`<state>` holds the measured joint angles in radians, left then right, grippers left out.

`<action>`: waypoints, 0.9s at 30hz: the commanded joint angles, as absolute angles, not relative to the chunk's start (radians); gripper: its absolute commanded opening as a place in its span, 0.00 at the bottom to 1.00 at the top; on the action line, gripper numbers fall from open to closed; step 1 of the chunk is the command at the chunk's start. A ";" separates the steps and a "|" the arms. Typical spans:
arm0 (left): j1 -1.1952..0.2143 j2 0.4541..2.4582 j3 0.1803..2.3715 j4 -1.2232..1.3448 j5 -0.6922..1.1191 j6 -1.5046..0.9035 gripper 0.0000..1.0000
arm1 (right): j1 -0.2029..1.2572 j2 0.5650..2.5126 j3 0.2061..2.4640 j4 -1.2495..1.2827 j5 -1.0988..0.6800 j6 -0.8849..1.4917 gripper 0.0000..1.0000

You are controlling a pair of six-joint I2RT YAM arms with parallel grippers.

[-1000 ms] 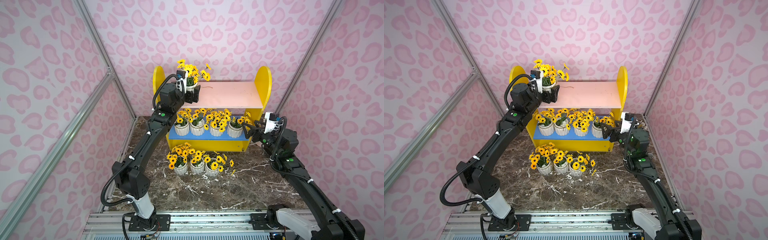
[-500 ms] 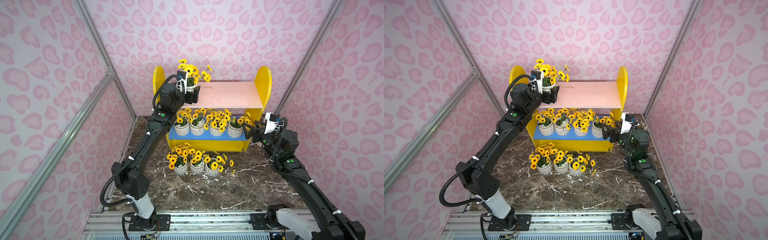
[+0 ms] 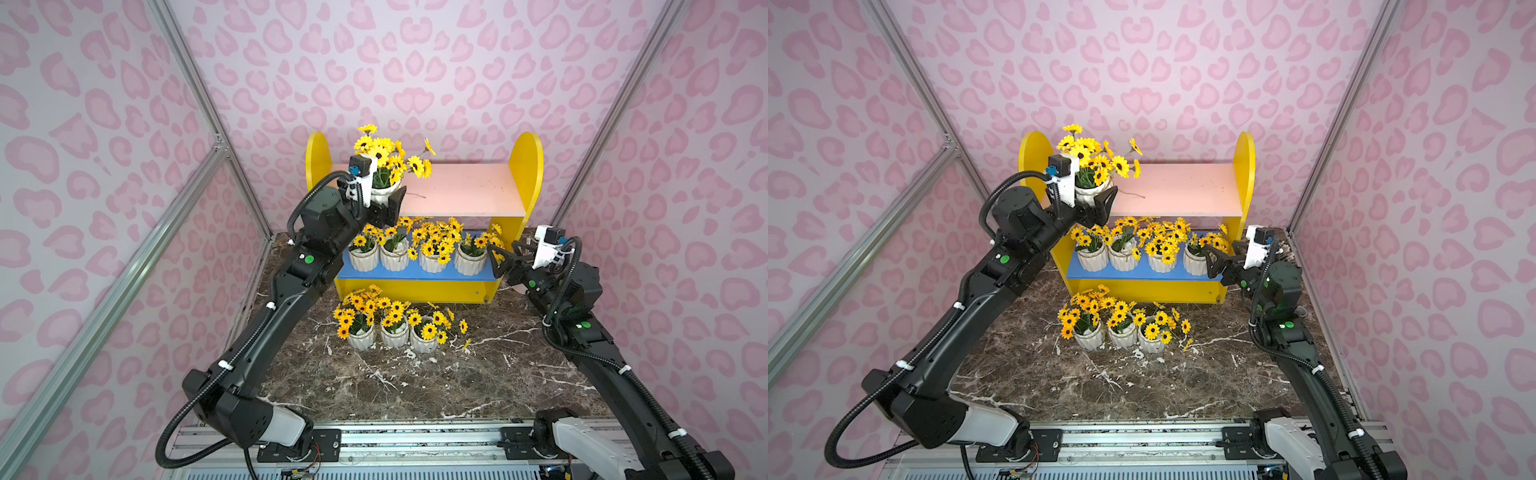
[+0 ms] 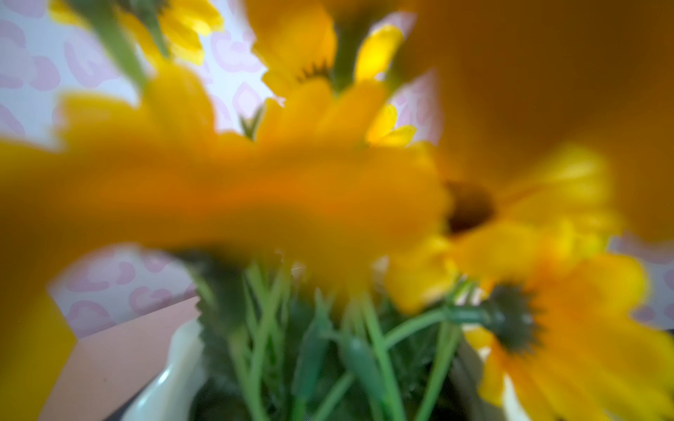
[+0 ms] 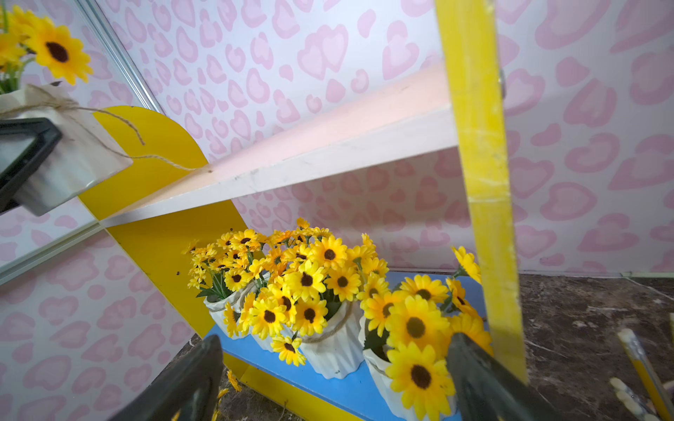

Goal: Take the sunflower pots off the shelves
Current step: Pick up the sunflower pot from the shelf, then place the sunflower pot at the center of the board.

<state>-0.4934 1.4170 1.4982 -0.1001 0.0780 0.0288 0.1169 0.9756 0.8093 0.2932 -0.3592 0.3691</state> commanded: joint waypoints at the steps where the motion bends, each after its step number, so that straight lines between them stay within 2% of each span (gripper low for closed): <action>1: -0.541 1.305 1.341 0.083 0.064 0.035 0.03 | 0.117 0.954 0.808 0.291 -0.326 0.374 0.96; 7: -0.668 1.099 0.981 0.235 0.003 -0.024 0.04 | 0.118 0.907 0.783 0.206 -0.211 0.366 0.94; 14: -0.814 0.981 0.684 0.372 -0.059 -0.141 0.04 | 0.112 0.872 0.733 0.180 -0.132 0.387 0.93; 20: -0.992 1.010 0.560 0.473 -0.174 -0.151 0.04 | 0.062 0.847 0.673 0.207 -0.126 0.431 0.92; 27: -1.166 1.182 0.522 0.632 -0.239 -0.147 0.04 | 0.018 0.817 0.618 0.224 -0.160 0.452 0.91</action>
<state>-1.1320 1.1332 0.5182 0.4175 -0.1974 -0.1390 0.0231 0.8299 0.6243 0.1707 -0.1459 0.4381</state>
